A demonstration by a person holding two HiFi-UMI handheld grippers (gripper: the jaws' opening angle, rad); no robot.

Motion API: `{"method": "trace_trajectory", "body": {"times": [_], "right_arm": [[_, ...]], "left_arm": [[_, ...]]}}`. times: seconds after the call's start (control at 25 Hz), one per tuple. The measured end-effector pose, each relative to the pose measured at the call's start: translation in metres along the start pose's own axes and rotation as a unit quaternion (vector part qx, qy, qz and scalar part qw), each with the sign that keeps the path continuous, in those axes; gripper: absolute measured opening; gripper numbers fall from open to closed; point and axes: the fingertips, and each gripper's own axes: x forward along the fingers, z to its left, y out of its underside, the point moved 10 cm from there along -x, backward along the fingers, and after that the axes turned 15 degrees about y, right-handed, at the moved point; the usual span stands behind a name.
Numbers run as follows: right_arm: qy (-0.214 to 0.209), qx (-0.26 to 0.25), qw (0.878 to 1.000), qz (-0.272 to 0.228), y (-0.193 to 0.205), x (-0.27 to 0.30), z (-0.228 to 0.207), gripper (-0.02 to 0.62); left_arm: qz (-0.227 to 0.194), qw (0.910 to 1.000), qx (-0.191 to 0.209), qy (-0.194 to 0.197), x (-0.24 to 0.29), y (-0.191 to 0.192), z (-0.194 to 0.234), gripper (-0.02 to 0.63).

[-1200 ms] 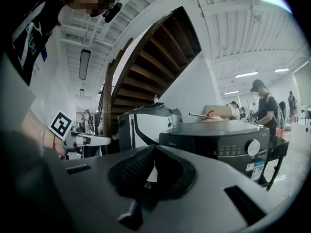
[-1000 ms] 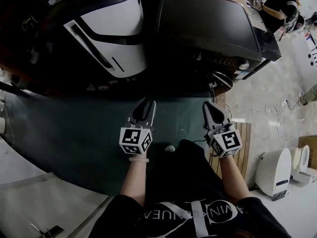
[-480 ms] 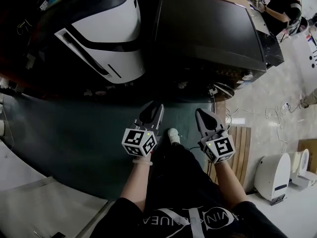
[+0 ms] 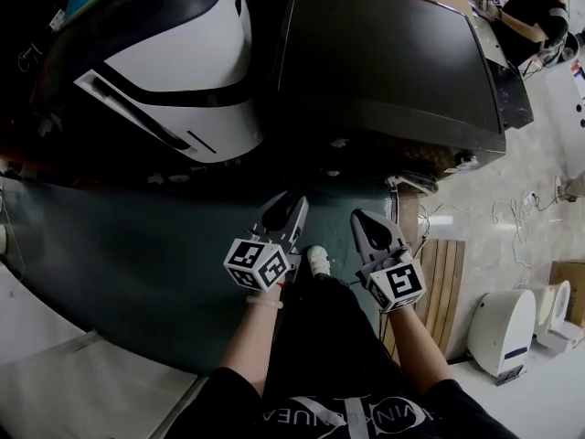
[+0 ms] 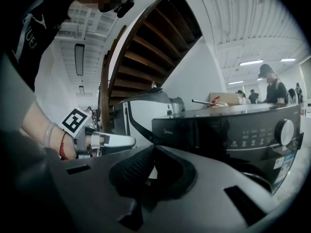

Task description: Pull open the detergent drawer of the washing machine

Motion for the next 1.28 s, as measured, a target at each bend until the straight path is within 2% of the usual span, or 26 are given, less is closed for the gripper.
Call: {"method": "trace_trajectory", "body": {"times": [0.24,0.48,0.8,1.04,1.28], "right_arm": [[-0.006,-0.002,1.000,0.011,0.018,0.029,-0.007,0.012],[-0.007,-0.001,1.000,0.013,0.032,0.054,-0.014,0.012],[0.001,0.009,1.000,0.014,0.045,0.073,-0.025,0.012],[-0.001,0.014,0.999,0.029,0.054,0.081,-0.029,0.012],[-0.006,0.012,1.000,0.028,0.058,0.089,-0.033,0.012]], "left_arm": [[-0.041,0.9979,-0.049,0.009,0.024,0.012,0.032,0.103],[-0.065,0.9948,-0.069,0.036,0.049,0.023,0.052,0.103],[-0.118,0.9856,-0.104,0.062,0.075,0.031,0.076,0.112],[-0.157,0.9735,-0.144,0.083,0.091,0.036,0.089,0.149],[-0.208,0.9546,-0.185,0.107,0.100,0.041,0.098,0.169]]}}
